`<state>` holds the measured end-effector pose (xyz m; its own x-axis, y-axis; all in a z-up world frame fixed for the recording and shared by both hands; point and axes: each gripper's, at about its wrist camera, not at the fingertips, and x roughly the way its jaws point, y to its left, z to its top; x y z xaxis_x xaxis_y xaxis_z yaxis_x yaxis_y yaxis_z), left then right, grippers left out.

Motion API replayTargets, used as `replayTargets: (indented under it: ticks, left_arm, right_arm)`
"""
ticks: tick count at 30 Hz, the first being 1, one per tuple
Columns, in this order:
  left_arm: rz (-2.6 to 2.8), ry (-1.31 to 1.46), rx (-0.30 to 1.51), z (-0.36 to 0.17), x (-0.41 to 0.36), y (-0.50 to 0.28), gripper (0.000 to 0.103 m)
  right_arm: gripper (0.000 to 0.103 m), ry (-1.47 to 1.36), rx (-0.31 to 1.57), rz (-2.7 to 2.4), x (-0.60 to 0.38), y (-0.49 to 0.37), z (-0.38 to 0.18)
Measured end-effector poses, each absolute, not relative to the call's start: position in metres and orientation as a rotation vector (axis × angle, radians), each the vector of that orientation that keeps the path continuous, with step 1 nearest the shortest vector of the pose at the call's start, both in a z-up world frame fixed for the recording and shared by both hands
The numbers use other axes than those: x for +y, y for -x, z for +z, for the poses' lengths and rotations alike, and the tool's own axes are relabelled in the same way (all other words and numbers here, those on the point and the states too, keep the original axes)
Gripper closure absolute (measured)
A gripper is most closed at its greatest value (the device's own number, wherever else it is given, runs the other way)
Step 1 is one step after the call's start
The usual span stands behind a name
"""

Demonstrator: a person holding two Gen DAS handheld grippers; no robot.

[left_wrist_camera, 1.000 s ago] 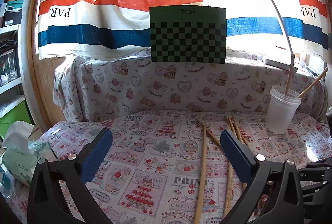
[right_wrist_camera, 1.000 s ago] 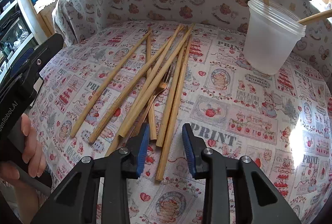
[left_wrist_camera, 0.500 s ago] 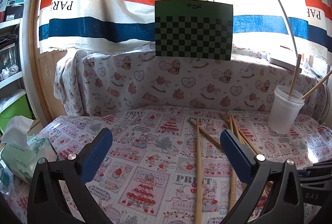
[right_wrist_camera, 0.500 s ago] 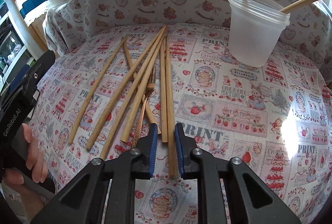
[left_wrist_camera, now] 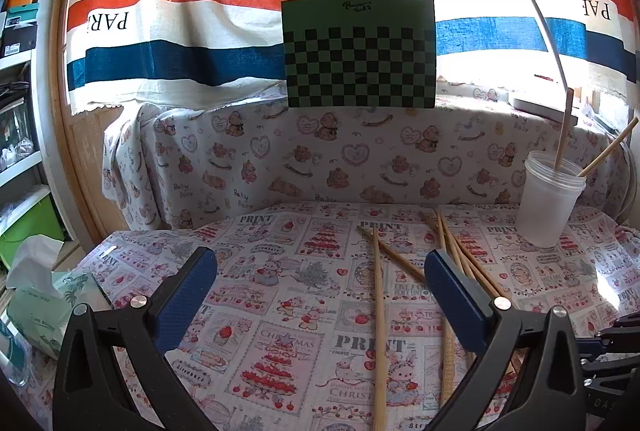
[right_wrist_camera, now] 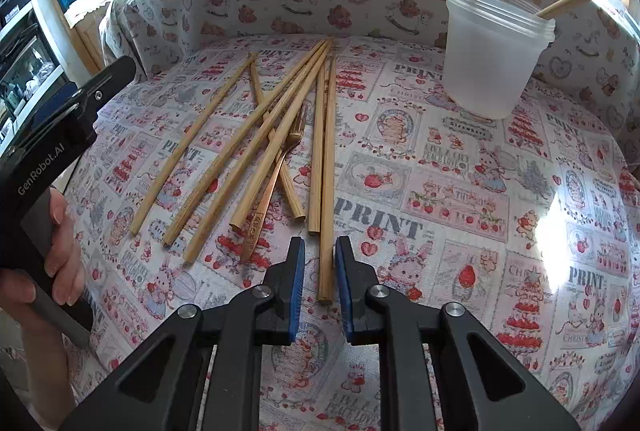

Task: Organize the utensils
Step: 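Lower the right tool onto the pile and grasp another chopstick, then grasp a chopstick with the left tool while the right tool lifts its chopstick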

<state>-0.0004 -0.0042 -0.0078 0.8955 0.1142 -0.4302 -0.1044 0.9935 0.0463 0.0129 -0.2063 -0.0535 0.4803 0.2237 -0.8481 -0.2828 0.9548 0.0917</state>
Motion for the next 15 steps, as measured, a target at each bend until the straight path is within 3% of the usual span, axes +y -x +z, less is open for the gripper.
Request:
replayTargets:
  ticks: [2, 6, 7, 9, 11, 12, 15]
  left_arm:
    - [0.106, -0.013, 0.484, -0.01, -0.003, -0.003, 0.0]
    - [0.062, 0.044, 0.58, -0.019, 0.006, -0.012, 0.002]
    - [0.042, 0.058, 0.623, -0.022, 0.008, -0.015, 0.006]
    - [-0.034, 0.101, 0.736, -0.033, 0.012, -0.022, 0.027]
    - [-0.073, 0.143, 0.829, -0.041, 0.016, -0.024, 0.035]
    - [-0.093, 0.138, 0.851, -0.042, 0.015, -0.023, 0.046]
    - [-0.102, 0.056, 0.876, -0.04, 0.006, -0.015, 0.057]
  right_arm:
    - [0.094, 0.071, 1.003, 0.283, -0.206, -0.012, -0.054]
    - [0.095, 0.02, 0.908, 0.248, -0.214, -0.008, -0.05]
    - [0.095, -0.002, 0.865, 0.249, -0.217, -0.006, -0.044]
    - [0.095, -0.03, 0.767, 0.23, -0.223, 0.0, -0.032]
    - [0.095, -0.043, 0.67, 0.203, -0.229, 0.009, -0.018]
    - [0.095, -0.058, 0.638, 0.202, -0.233, 0.012, -0.012]
    - [0.095, -0.163, 0.564, 0.217, -0.251, 0.018, 0.003]
